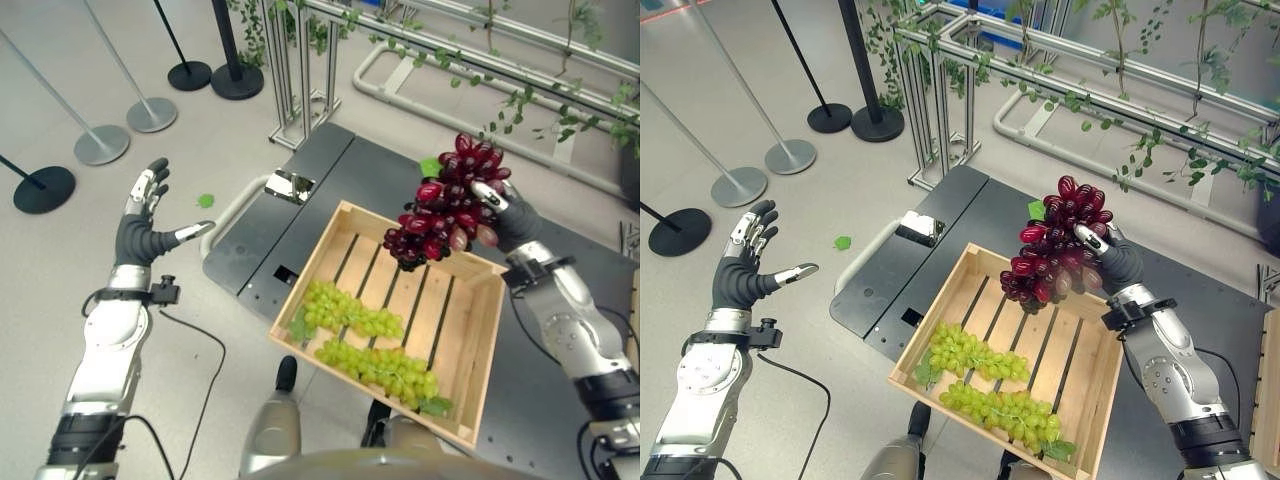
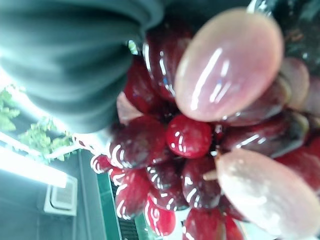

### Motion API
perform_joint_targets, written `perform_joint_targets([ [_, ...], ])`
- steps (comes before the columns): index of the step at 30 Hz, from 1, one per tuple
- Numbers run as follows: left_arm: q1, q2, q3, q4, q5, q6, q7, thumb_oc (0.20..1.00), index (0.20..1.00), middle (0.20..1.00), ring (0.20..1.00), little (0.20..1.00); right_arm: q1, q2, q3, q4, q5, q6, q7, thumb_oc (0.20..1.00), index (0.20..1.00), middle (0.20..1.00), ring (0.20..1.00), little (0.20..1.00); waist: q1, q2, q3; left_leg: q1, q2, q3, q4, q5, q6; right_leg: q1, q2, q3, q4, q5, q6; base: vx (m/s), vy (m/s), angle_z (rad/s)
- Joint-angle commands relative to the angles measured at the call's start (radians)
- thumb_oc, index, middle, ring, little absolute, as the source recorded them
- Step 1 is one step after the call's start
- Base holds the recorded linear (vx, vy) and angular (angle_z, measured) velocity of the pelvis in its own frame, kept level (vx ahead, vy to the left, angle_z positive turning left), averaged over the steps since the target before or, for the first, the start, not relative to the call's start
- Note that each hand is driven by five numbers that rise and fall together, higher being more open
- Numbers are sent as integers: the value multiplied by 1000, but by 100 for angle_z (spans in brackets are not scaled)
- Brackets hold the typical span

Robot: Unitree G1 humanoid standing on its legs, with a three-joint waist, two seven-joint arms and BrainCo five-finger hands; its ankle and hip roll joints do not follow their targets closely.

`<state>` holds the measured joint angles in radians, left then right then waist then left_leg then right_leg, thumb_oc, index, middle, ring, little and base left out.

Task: Pick up the fruits from the basket on one side to the basket on the other side

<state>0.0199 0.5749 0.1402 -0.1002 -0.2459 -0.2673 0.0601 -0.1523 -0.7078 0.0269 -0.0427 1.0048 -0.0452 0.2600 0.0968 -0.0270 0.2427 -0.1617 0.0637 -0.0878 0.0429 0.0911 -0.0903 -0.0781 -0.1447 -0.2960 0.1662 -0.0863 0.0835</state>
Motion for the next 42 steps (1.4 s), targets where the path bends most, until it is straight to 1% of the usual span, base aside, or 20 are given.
perform_joint_targets([
  [1, 36, 110, 4, -77, -144, -17, -95, 1000, 1000, 1000, 1000, 1000, -92, -91, -22, -89, -33, -62, 30, 200, 200, 200, 200, 200, -24, -40, -94, 15, -29, 4, 60, -103, 1, 49, -25, -11, -33, 1, 62, 0, 0, 0],
  [5, 54, 213, -39, -108, -224, 26, -192, 1000, 1000, 1000, 1000, 1000, -123, -116, 26, -77, -58, -57, 35, 200, 200, 200, 200, 200, -23, -37, -99, 25, -29, 7, 54, -102, 5, 59, -22, -8, -46, 6, 61, 8, -2, -4],
  [6, 51, 244, -53, -115, -268, 39, -225, 1000, 1000, 1000, 1000, 1000, -144, -125, 45, -71, -71, -54, 32, 200, 200, 200, 200, 200, -24, -37, -100, 30, -29, 9, 52, -101, 6, 63, -21, -6, -50, 7, 61, 13, -5, -4],
  [8, 40, 271, -92, -107, -307, 48, -242, 1000, 1000, 1000, 1000, 1000, -163, -122, 78, -70, -73, -56, 27, 200, 200, 200, 200, 200, -25, -37, -101, 35, -29, 11, 52, -101, 8, 67, -21, -3, -51, 8, 60, 10, -2, -4],
  [13, -30, 382, -218, -139, -353, 94, -307, 1000, 1000, 1000, 1000, 1000, -230, -89, 151, -56, -88, -61, 4, 200, 200, 200, 200, 200, -36, -33, -106, 48, -29, 17, 48, -101, 12, 75, -18, 4, -54, 10, 60, 6, 5, -4],
  [14, -49, 392, -241, -141, -368, 97, -313, 1000, 1000, 1000, 1000, 1000, -240, -82, 161, -55, -92, -64, 1, 200, 200, 200, 200, 200, -37, -34, -109, 50, -29, 19, 47, -101, 12, 76, -17, 5, -54, 10, 61, 8, 12, -4],
  [15, -83, 406, -285, -140, -378, 103, -324, 1000, 1000, 1000, 1000, 1000, -251, -77, 176, -54, -97, -64, -5, 200, 200, 200, 200, 200, -40, -34, -110, 53, -28, 21, 44, -100, 12, 78, -18, 7, -55, 11, 62, 9, 10, -3],
  [16, -84, 406, -286, -140, -378, 103, -324, 1000, 1000, 1000, 1000, 1000, -251, -77, 175, -54, -97, -64, -4, 200, 200, 200, 200, 200, -39, -34, -110, 53, -28, 21, 44, -100, 12, 78, -18, 7, -55, 11, 62, 0, 0, 0],
  [18, -142, 423, -369, -146, -409, 120, -339, 1000, 1000, 1000, 1000, 1000, -262, -64, 198, -62, -105, -65, -10, 200, 200, 200, 200, 200, -48, -37, -114, 57, -30, 22, 41, -102, 14, 78, -18, 12, -54, 11, 63, 0, 0, 0],
  [22, -258, 427, -508, -146, -411, 139, -350, 1000, 1000, 1000, 1000, 1000, -288, -36, 233, -58, -116, -69, -19, 200, 200, 200, 200, 200, -58, -43, -116, 63, -31, 27, 36, -103, 17, 78, -19, 16, -53, 14, 65, -2, 10, -7],
  [23, -282, 426, -535, -147, -408, 141, -353, 1000, 1000, 1000, 1000, 1000, -294, -34, 239, -62, -129, -69, -23, 200, 200, 200, 200, 200, -64, -44, -117, 65, -30, 29, 34, -103, 18, 78, -20, 17, -53, 13, 66, -2, 11, -9],
  [24, -285, 425, -538, -145, -408, 141, -353, 1000, 1000, 1000, 1000, 1000, -294, -34, 238, -62, -129, -69, -23, 200, 200, 200, 200, 200, -63, -44, -117, 65, -30, 29, 34, -103, 18, 78, -20, 18, -53, 13, 66, -1, 16, -3],
  [25, -324, 412, -582, -140, -403, 146, -356, 1000, 1000, 1000, 1000, 1000, -304, -22, 246, -61, -137, -71, -32, 200, 200, 200, 200, 200, -68, -46, -118, 66, -32, 30, 33, -104, 19, 76, -21, 21, -52, 15, 67, 0, 0, 0],
  [28, -379, 391, -642, -132, -395, 151, -361, 1000, 1000, 1000, 1000, 1000, -324, -14, 256, -60, -173, -72, -49, 200, 200, 200, 200, 200, -73, -47, -120, 68, -33, 34, 34, -106, 22, 73, -22, 27, -48, 15, 67, -4, 22, -7],
  [35, -450, 354, -707, -102, -383, 154, -353, 1000, 1000, 1000, 1000, 1000, -386, 27, 281, -43, -221, -81, -84, 200, 200, 200, 200, 200, -79, -49, -120, 76, -36, 47, 38, -114, 29, 73, -24, 44, -47, 17, 70, -1, 17, -6],
  [38, -470, 345, -717, -93, -379, 152, -347, 1000, 1000, 1000, 1000, 1000, -402, 33, 291, -49, -236, -81, -87, 200, 200, 200, 200, 200, -80, -49, -121, 77, -37, 50, 40, -116, 30, 73, -25, 49, -47, 18, 70, -3, 15, -14],
  [42, -519, 289, -751, -55, -364, 153, -335, 1000, 1000, 1000, 1000, 1000, -437, 66, 326, -48, -261, -74, -91, 200, 200, 200, 200, 200, -85, -50, -124, 77, -40, 56, 47, -120, 34, 73, -28, 58, -52, 21, 72, -1, 9, -2],
])
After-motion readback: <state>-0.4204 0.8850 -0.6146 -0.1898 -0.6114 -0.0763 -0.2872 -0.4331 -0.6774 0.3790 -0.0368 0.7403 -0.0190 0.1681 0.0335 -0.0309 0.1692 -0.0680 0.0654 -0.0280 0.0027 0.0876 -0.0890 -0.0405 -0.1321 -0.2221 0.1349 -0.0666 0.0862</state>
